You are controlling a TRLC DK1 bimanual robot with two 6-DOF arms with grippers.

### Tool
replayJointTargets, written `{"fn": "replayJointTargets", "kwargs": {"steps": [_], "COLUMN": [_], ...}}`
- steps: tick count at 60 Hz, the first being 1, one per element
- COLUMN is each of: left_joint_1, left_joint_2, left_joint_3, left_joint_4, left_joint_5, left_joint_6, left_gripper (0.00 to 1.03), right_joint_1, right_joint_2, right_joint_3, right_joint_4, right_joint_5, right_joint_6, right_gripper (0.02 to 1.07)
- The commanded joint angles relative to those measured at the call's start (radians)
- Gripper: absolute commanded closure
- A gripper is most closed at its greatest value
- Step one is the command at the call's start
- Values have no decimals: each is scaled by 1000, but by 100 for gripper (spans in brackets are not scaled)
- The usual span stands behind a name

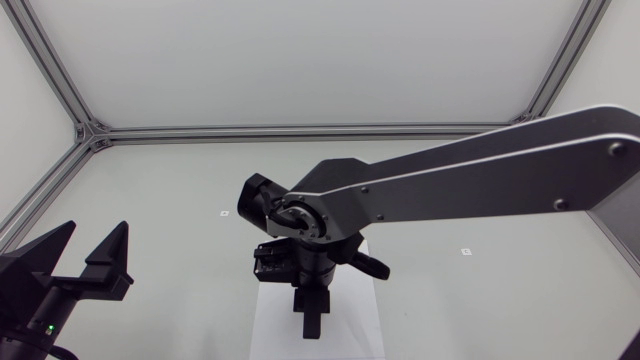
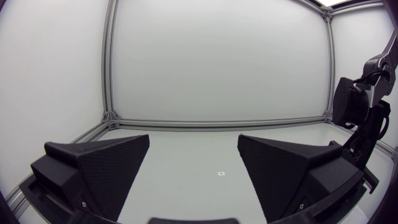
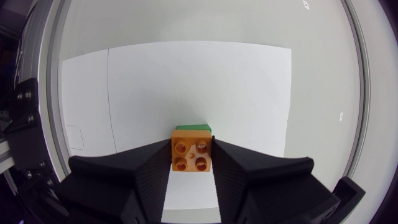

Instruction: Pick up the orange 2x2 brick with the right arm and stack it on top of the green 2x2 brick in the center

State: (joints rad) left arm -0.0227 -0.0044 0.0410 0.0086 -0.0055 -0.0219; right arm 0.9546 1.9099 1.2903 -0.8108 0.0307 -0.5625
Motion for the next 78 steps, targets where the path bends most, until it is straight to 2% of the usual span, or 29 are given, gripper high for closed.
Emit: {"fn": "replayJointTargets", "kwargs": {"steps": [1, 25, 44, 59, 78], "left_joint_1": [3, 3, 3, 3, 3], "left_joint_2": [-8, -8, -8, -8, -8], "left_joint_3": [-41, -41, -41, -41, -41], "left_joint_4": [-15, -15, -15, -15, -15], "left_joint_5": [4, 4, 4, 4, 4], "left_joint_6": [13, 13, 13, 13, 13], "left_gripper": [4, 4, 4, 4, 4], "right_joint_1": [-8, -19, -10, -50, -50], "right_joint_2": [15, 3, 69, 98, 106], "right_joint_3": [-14, -59, -68, -57, -88], "right_joint_4": [-8, -8, -10, -11, 10], "right_joint_5": [5, -9, -28, -87, -52], "right_joint_6": [-13, -50, -71, -93, -66], "right_gripper": [97, 97, 97, 97, 97]}}
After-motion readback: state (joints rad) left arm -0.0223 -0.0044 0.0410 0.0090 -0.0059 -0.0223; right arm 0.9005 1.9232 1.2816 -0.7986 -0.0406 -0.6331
